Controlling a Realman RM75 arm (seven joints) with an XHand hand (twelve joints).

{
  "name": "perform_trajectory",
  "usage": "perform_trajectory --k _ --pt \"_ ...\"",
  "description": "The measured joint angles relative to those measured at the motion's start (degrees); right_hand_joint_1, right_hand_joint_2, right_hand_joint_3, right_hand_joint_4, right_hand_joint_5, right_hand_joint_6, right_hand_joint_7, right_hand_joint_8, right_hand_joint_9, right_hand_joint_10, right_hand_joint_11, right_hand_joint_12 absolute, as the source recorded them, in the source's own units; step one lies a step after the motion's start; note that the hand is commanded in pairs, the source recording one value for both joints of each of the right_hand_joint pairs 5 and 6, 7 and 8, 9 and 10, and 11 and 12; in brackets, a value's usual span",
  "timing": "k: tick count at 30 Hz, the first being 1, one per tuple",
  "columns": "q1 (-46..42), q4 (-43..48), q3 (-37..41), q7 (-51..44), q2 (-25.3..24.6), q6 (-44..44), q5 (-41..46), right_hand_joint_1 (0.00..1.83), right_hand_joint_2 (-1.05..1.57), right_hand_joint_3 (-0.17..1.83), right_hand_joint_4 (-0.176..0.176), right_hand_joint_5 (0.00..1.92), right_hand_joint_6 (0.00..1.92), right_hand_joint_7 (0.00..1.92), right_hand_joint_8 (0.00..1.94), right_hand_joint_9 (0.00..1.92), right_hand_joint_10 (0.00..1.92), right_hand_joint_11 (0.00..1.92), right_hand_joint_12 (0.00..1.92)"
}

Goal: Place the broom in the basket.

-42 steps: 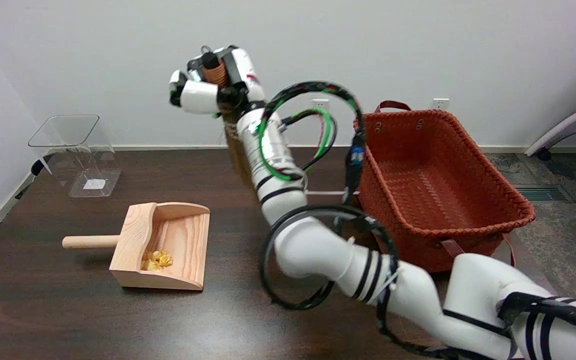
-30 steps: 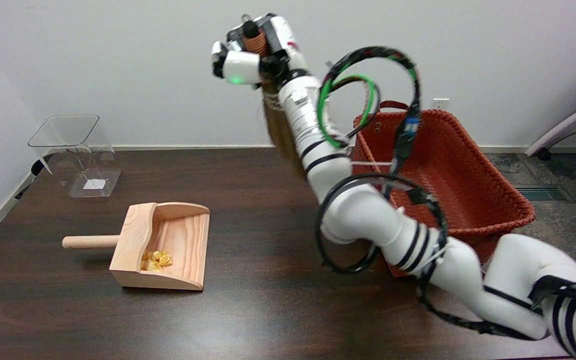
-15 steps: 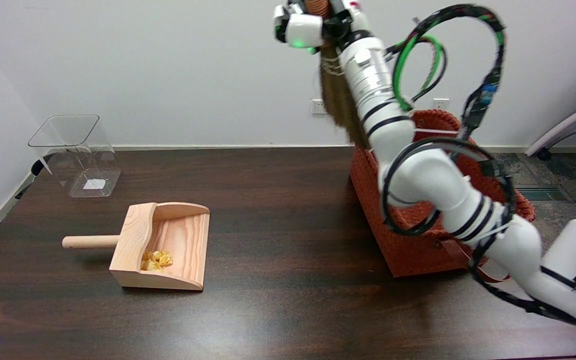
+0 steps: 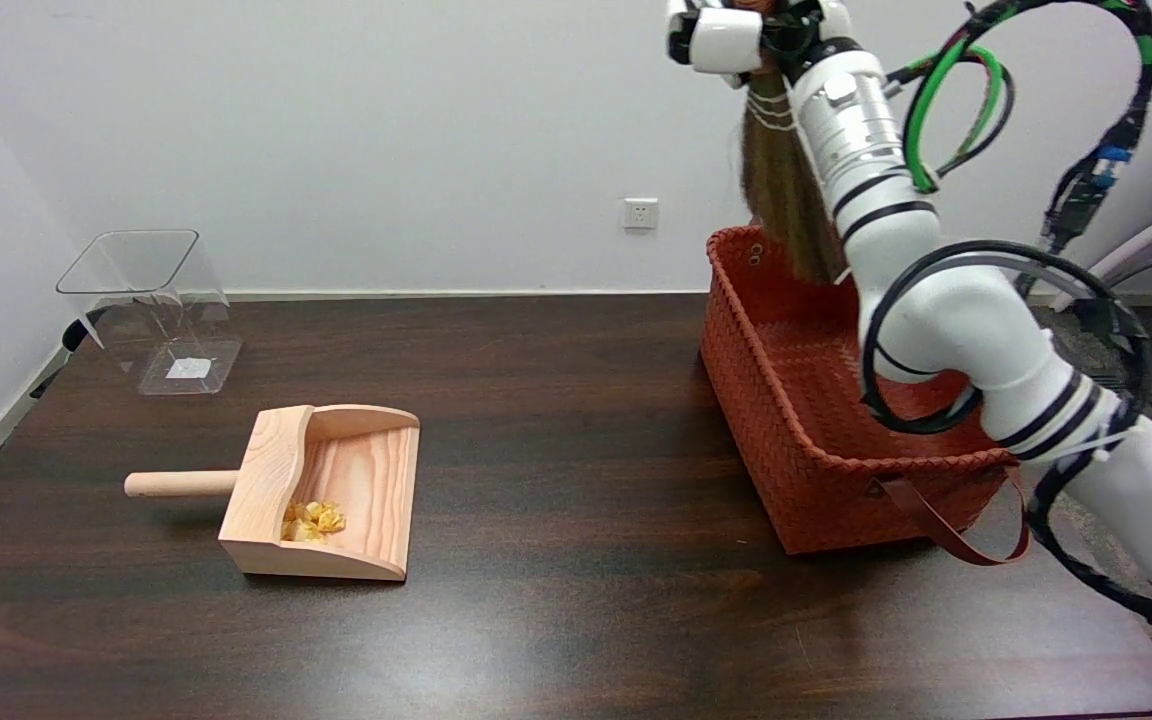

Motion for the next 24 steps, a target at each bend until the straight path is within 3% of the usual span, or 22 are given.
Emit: perform_trajectory --k 12,24 --pt "-6.83 -0.45 5.18 3.31 3.67 -0.68 1.59 1.16 0.35 1.5 0.0 1.92 1.92 1.92 1.92 1.92 1.92 1.92 1.92" --pt "-11.13 0.29 3.44 7.68 4.79 2.54 1.13 1.17 0.32 1.52 0.0 1.92 1.92 1.92 1.92 1.92 1.92 1.92 1.92"
